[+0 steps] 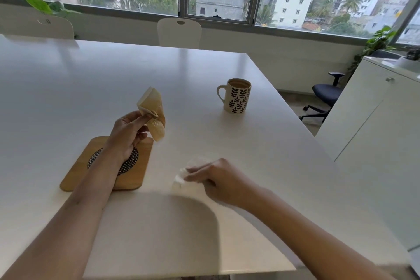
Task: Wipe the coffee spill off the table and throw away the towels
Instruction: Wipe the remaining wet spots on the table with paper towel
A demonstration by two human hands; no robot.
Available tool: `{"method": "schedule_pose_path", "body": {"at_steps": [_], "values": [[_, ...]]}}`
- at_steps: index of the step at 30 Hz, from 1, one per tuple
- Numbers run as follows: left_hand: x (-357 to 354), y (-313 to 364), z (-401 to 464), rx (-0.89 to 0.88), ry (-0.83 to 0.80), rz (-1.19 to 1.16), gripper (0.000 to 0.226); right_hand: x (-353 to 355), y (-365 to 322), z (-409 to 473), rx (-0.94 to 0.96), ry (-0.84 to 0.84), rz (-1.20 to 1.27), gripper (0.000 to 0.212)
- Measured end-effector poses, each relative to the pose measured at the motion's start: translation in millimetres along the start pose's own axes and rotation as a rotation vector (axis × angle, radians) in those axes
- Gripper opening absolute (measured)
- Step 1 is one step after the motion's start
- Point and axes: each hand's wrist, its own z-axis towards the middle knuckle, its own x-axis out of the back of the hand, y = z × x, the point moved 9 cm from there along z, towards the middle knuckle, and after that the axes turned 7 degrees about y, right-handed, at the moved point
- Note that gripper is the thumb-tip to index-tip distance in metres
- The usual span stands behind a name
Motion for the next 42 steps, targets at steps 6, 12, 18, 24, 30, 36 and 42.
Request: {"method": "schedule_pose_path", "body": {"at_steps": [6,12,18,24,30,36,42], "values": [[0.1,-0.9,-0.2,0.007,-0.015,0.007,0.006,44.5,33.2,-38.2,-0.505,-0.044,0.461,0.037],[-0.6,-0.2,-0.8,0.010,-0.010,0.011,0.005,56.0,57.3,-52.0,-0.871,0.118,1.340,0.041],[-0.1,-0.4,0.1,0.015,-0.011,0.010,0.006,52.3,54.7,-50.8,-0.815,0.114,1.484,0.062],[-0.5,-0.4,-0.9,0.013,-0.014,0.017,0.005,59.8,56.9,-56.9,-0.794,0.219,1.202,0.025],[-1.4,1.2,-2.3,0.006,-0.026,0.016,0.006,76.4,64.7,-63.9,-0.751,0.349,0.878,0.030],[-1.6,0.9,-3.0,0.005,-0.028,0.022,0.004,108.2,64.6,-70.9,-0.611,0.440,0.267,0.026],[-2.0,1.4,-3.4,0.001,-0.029,0.025,0.005,147.3,63.8,-77.8,-0.356,0.601,-0.530,0.039]]}}
